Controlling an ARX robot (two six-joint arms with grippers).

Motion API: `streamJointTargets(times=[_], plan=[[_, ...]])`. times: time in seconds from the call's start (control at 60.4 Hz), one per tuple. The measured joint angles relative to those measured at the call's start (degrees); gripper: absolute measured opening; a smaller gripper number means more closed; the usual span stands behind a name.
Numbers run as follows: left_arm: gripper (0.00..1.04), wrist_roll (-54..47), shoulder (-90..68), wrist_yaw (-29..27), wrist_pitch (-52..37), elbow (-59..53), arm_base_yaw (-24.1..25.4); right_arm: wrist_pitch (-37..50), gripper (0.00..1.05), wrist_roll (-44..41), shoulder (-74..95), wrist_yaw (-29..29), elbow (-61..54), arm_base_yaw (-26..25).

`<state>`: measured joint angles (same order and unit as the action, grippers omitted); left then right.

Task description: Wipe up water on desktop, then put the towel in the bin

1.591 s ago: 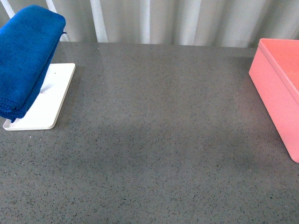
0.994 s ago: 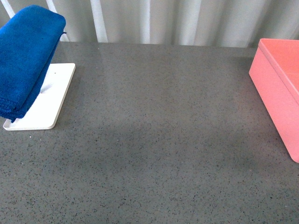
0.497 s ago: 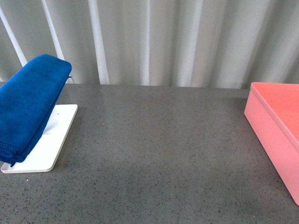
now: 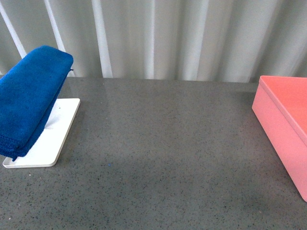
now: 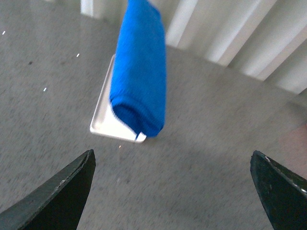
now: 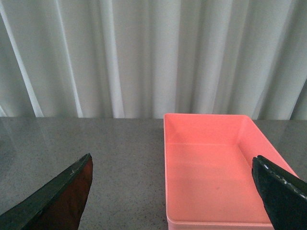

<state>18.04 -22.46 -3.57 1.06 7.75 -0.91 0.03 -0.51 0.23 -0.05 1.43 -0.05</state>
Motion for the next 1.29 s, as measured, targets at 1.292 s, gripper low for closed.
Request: streamJointTargets(times=[1.292], plan=[[0.98, -25.46, -94.23, 0.55, 13.46, 79.23, 5.75, 0.00, 0.98, 0.00, 0.00, -0.02, 0.00, 0.00]])
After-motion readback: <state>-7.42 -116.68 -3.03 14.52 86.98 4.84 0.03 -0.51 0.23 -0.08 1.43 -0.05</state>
